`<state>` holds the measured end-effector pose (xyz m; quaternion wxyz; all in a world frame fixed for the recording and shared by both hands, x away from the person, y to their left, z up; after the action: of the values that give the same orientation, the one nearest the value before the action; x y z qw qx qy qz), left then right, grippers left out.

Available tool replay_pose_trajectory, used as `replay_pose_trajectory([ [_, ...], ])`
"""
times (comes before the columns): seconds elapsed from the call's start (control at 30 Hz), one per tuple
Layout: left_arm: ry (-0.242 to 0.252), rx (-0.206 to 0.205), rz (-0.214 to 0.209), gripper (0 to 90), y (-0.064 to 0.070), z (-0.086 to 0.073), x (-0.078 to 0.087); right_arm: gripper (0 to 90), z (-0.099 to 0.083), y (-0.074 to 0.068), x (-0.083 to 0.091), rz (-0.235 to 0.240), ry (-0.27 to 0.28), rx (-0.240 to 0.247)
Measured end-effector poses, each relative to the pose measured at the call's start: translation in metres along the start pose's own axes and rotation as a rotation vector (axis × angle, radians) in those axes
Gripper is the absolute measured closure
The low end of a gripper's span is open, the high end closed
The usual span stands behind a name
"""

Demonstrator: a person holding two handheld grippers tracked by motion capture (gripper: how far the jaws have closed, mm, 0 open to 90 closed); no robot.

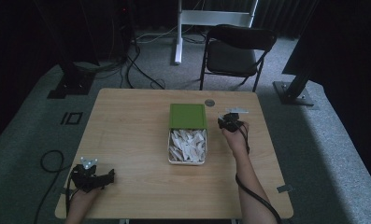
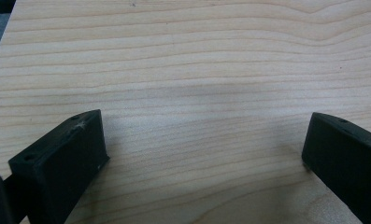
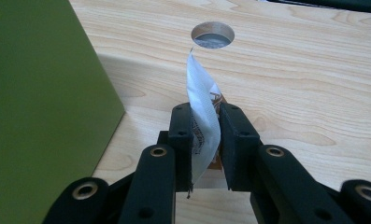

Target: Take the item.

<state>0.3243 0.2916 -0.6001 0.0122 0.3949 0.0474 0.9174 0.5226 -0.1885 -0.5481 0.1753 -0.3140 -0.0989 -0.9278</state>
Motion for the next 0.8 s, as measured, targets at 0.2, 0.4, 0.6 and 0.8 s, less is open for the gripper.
replay_pose_trajectory([
  [0.2, 0.0, 0.0, 0.0, 0.7, 0.0, 0.0, 0.0, 75.9, -0.003, 0.005, -0.008, -0.011, -0.022, -0.006],
  [0.4, 0.0, 0.0, 0.0, 0.7, 0.0, 0.0, 0.0, 75.9, -0.013, 0.014, -0.016, -0.027, -0.055, -0.056],
  [0.6, 0.0, 0.0, 0.0, 0.7, 0.0, 0.0, 0.0, 75.7, -0.019, 0.021, -0.021, -0.049, -0.079, -0.067],
  [0.8, 0.0, 0.0, 0.0, 0.7, 0.0, 0.0, 0.0, 74.4, -0.023, 0.022, -0.025, -0.057, -0.091, -0.083],
])
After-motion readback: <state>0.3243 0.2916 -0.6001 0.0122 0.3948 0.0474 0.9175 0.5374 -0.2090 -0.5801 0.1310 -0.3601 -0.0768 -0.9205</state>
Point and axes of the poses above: each handheld gripper's, and its own axes: x roughly backward along the jaws, z roughly out of its top, y roughly to its right, the point moved 7 cm from there along -x, roughly forward along the jaws, and after that the axes turned 9 degrees about x, right-handed, at the moved point
